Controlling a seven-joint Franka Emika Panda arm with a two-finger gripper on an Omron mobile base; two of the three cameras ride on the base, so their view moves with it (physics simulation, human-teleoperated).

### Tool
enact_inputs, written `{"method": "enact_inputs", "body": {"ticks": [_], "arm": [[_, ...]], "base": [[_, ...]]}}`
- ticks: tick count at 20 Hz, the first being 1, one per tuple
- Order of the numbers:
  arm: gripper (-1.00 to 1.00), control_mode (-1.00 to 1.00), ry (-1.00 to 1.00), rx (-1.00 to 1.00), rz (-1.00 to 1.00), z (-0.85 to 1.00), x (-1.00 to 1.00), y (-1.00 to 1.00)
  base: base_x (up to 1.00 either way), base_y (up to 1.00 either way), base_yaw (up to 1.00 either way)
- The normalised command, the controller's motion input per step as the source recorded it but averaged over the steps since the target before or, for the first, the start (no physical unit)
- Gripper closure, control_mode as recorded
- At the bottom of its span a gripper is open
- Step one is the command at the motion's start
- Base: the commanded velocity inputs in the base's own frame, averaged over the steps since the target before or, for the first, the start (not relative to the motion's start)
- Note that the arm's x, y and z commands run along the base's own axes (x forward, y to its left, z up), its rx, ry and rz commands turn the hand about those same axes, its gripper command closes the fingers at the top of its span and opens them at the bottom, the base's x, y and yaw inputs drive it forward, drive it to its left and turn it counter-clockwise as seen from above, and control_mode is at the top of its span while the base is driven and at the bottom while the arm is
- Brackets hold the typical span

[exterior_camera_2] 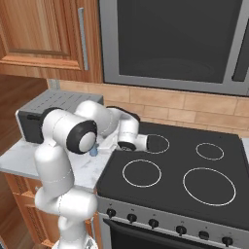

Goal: Take the bottled waters from the counter and place them in the freezer to freeze. Close the freezer door after placing the bottles.

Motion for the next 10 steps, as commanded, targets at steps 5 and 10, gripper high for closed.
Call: {"method": "enact_inputs", "body": {"ticks": [5, 10], "arm": [[-1.00, -1.00, 0.00, 0.01, 0.00, -0.05, 0.06, 0.10], [-1.00, -1.00, 0.00, 0.00, 0.00, -0.06, -0.01, 0.04]], "base": [[0.00, 0.00, 0.00], [0.00, 0.00, 0.00]]}}
